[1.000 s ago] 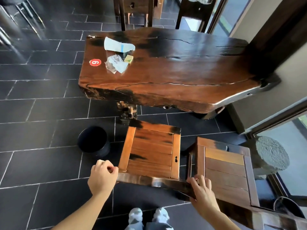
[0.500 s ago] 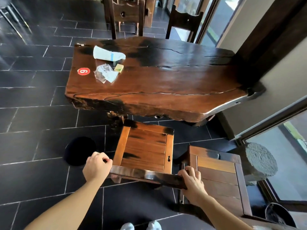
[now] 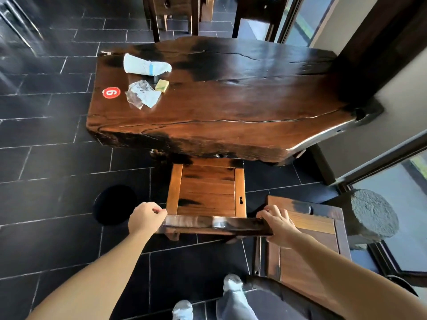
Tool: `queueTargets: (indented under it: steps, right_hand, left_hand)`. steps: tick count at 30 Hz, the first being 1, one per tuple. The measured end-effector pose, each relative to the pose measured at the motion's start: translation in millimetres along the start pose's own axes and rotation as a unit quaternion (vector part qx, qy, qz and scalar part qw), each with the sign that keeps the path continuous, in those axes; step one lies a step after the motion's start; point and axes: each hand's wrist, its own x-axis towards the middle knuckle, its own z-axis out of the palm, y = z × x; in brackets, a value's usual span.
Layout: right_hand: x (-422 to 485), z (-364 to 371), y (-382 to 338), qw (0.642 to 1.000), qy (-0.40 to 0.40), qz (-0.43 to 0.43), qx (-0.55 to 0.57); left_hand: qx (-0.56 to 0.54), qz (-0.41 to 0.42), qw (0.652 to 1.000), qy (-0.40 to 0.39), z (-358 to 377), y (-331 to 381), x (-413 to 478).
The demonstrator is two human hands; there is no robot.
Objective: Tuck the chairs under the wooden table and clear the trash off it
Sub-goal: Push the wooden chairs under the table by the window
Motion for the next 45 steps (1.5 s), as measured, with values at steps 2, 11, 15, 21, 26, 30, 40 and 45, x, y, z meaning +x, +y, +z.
queueTargets:
  steps: [2, 11, 15, 21, 26, 30, 40, 45]
  right_hand:
    - [8, -10, 11, 1.0, 0.0, -0.007, -0.003]
    - [19, -18, 35, 0.996, 0.088, 0.008, -0.019]
    - [22, -5, 37, 0.973, 0.228, 0.011, -0.027]
    - [29, -3, 46, 0.97, 0.242, -0.029, -0.024]
    - [39, -13, 51, 0.973, 0.23, -0.028, -0.019]
    - [65, -50, 85, 0.986, 0.158, -0.048, -0.026]
    - [103, -97, 117, 0.999, 0.036, 0.001, 0.018]
    - [101, -98, 113, 1.0, 0.006, 0.009, 0.027]
  left_hand:
    - [-0.022, -0.013, 0.999, -0.023, 5, 8, -1]
    - [-0.023, -0.051, 0.998, 0.009, 27, 30, -23]
    - [-0.046, -0.054, 0.996, 0.046, 35, 35, -24]
    - [0.009, -0.092, 0.987, 0.133, 47, 48, -29]
    - [0.026, -0.061, 0.992, 0.104, 45, 53, -22]
    - [0.029, -0.055, 0.997, 0.044, 56, 79, -16]
    - [0.073, -0.062, 0.995, 0.036, 82, 123, -24]
    - [0.304, 0.185, 0.931, 0.084, 111, 120, -60]
